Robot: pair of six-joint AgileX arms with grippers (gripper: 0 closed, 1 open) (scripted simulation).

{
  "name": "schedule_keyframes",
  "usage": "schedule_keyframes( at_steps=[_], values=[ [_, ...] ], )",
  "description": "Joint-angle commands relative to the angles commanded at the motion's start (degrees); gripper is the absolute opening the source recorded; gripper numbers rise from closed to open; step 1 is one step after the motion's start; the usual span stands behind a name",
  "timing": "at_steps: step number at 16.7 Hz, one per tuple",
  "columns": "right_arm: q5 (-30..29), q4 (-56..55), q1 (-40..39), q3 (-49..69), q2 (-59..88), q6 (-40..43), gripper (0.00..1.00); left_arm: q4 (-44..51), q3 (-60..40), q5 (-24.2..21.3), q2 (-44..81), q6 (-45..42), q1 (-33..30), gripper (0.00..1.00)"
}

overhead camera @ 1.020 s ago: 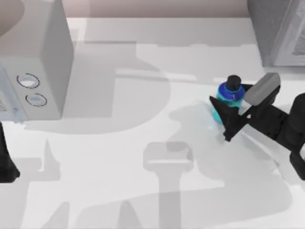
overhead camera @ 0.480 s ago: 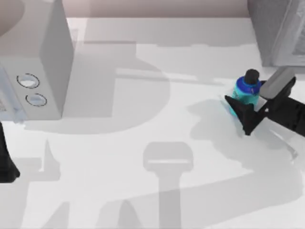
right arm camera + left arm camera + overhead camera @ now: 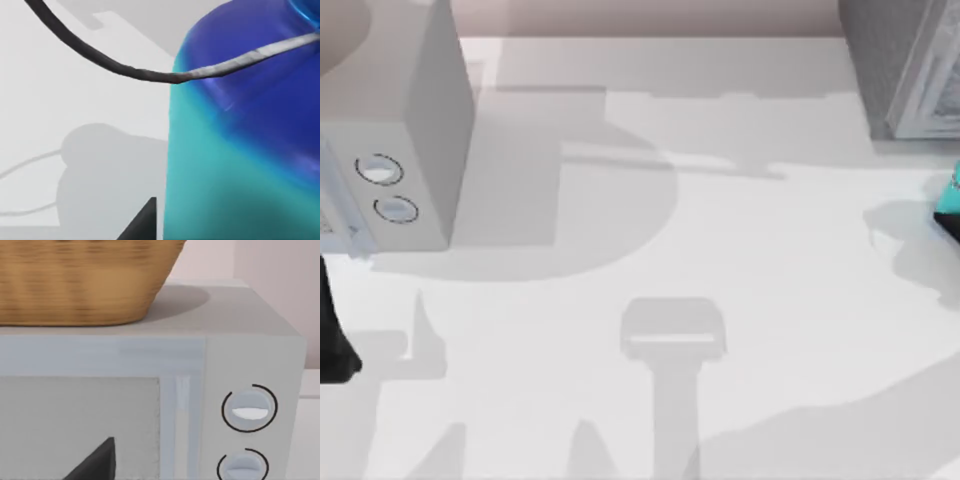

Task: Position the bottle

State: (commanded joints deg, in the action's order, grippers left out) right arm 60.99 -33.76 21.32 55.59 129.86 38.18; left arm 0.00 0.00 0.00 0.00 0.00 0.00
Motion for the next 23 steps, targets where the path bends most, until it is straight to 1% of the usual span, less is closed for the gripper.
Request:
schedule_keyframes(
  at_steps=[5,8,10,18,20,23],
  values=[
    [13.6,24.8,15.1,6.3,-3.1,15.7,0.0,0.0,0.0,0.0,0.0,0.0,0.0,1.0],
    [19.6,34.3,21.5,8.9,-4.7,22.0,0.0,0.0,0.0,0.0,0.0,0.0,0.0,1.0],
    [22.0,37.6,24.0,9.8,-5.3,24.3,0.0,0.0,0.0,0.0,0.0,0.0,0.0,1.0],
    [22.6,37.7,24.4,9.8,-5.1,24.3,0.0,0.0,0.0,0.0,0.0,0.0,0.0,1.0],
    [22.4,34.5,24.0,9.5,-4.5,22.0,0.0,0.0,0.0,0.0,0.0,0.0,0.0,1.0],
    [21.7,25.8,23.0,8.3,-3.0,16.0,0.0,0.0,0.0,0.0,0.0,0.0,0.0,1.0]
  ],
)
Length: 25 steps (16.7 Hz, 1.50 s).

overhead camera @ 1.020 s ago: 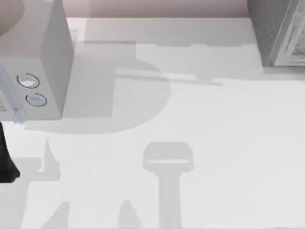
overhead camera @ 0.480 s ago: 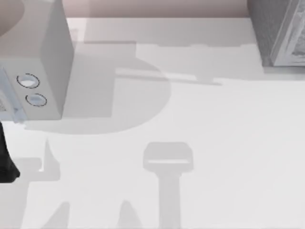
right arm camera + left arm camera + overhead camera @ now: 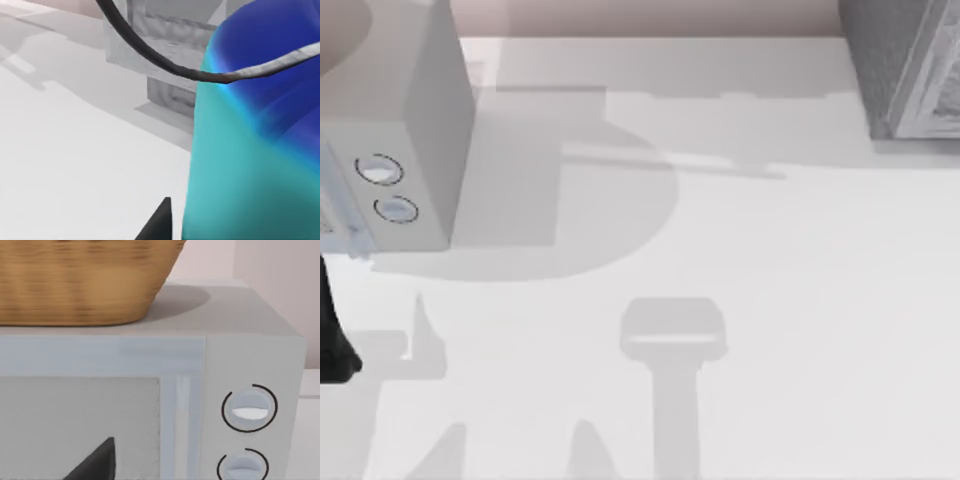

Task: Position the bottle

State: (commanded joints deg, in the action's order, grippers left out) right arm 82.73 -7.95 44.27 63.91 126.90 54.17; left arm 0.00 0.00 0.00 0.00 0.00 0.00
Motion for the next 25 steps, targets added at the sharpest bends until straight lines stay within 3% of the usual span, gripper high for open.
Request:
schedule_keyframes(
  at_steps=[10,17,25],
  values=[
    [-4.6,-37.4,-5.4,-5.5,5.3,-26.1,0.0,0.0,0.0,0.0,0.0,0.0,0.0,1.0],
    [-5.3,-42.0,-6.3,-6.3,5.8,-29.8,0.0,0.0,0.0,0.0,0.0,0.0,0.0,1.0],
    [-5.3,-42.0,-6.3,-6.3,5.8,-29.8,0.6,0.0,0.0,0.0,0.0,0.0,0.0,1.0]
  ],
)
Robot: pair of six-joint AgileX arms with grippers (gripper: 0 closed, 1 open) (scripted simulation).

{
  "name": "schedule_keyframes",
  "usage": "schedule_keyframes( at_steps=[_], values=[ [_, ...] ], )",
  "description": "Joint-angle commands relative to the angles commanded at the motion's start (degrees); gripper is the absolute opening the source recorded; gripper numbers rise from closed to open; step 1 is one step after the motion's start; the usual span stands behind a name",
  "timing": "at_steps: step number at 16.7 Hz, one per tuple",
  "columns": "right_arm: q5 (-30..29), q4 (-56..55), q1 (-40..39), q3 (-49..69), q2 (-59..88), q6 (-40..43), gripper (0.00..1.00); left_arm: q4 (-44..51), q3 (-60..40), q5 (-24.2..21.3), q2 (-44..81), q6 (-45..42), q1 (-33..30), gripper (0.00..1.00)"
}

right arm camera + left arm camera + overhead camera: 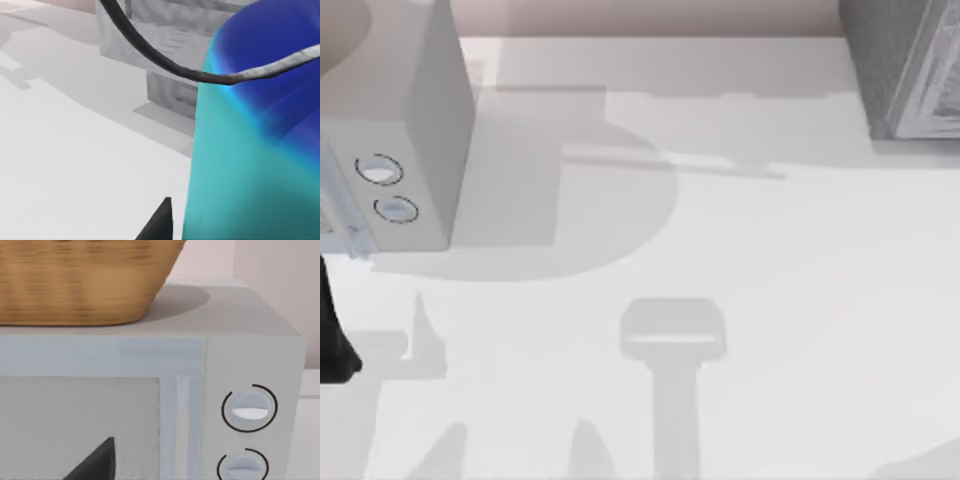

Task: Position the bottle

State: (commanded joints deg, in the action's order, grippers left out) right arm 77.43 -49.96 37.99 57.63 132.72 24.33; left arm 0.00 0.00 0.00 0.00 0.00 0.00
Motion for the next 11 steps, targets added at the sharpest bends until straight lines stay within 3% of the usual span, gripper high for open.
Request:
schedule_keyframes(
  at_steps=[5,11],
  values=[
    [0.0,0.0,0.0,0.0,0.0,0.0,0.98,0.0,0.0,0.0,0.0,0.0,0.0,1.0],
    [0.0,0.0,0.0,0.0,0.0,0.0,1.0,0.0,0.0,0.0,0.0,0.0,0.0,1.0]
  ],
)
